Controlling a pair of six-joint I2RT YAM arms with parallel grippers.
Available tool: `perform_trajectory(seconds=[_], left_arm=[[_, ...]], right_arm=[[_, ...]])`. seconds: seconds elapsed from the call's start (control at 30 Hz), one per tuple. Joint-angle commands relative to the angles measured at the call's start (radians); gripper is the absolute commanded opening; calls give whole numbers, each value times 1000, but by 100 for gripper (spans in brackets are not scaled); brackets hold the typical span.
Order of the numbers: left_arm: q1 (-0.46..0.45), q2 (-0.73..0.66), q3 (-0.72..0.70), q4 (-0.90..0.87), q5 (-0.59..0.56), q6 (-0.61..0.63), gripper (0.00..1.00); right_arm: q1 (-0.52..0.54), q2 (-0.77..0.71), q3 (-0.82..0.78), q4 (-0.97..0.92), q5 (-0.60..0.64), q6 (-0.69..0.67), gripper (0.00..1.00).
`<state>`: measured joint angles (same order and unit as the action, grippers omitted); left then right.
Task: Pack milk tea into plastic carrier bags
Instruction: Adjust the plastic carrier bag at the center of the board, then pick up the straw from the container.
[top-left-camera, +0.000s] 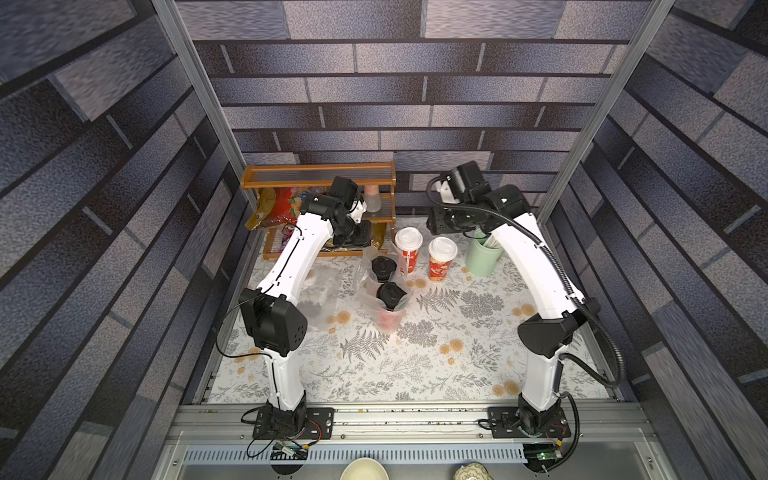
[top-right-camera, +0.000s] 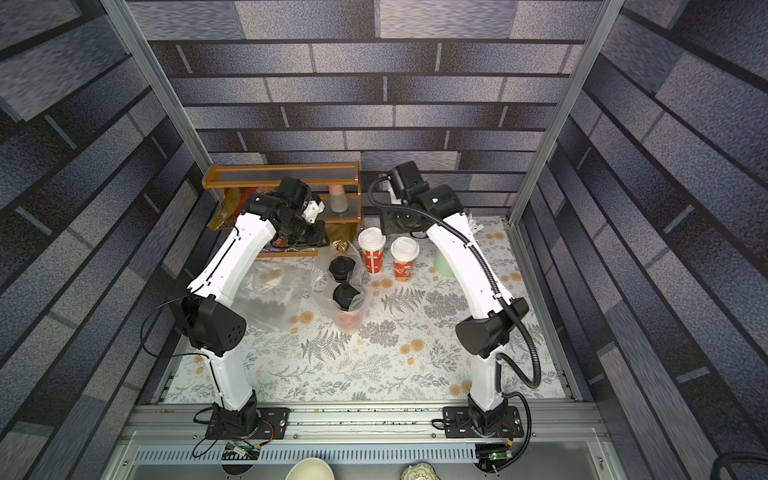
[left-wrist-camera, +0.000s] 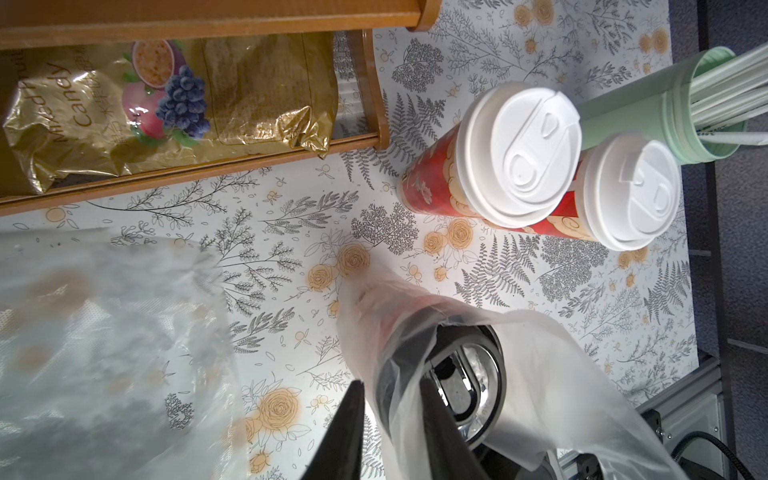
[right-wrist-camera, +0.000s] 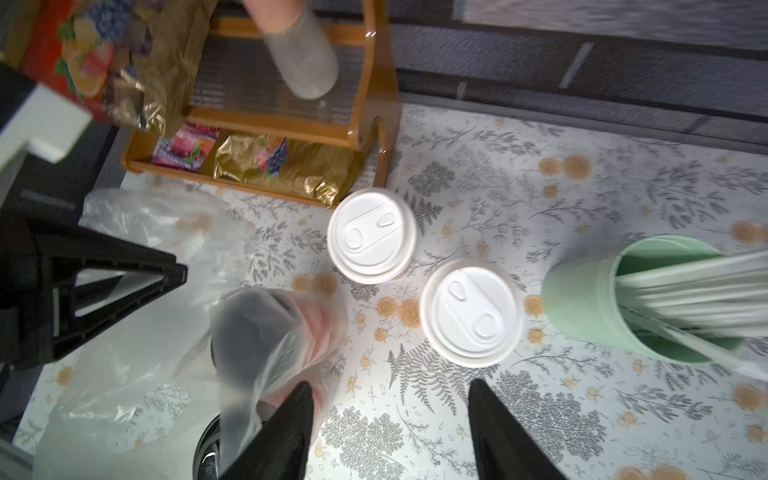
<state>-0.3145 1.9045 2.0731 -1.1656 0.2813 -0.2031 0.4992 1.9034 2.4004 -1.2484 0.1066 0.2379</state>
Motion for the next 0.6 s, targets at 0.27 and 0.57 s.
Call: perform_trajectory(seconds=[0.27,0.57], left_arm=[[5,-56,-27,7,37,0,21],[12,-54,-31,7,48,4,22]], right_arm=[[-303,-102,-306,153,-65,-8,51],[-470,-227,-646,365,-141,97,41]])
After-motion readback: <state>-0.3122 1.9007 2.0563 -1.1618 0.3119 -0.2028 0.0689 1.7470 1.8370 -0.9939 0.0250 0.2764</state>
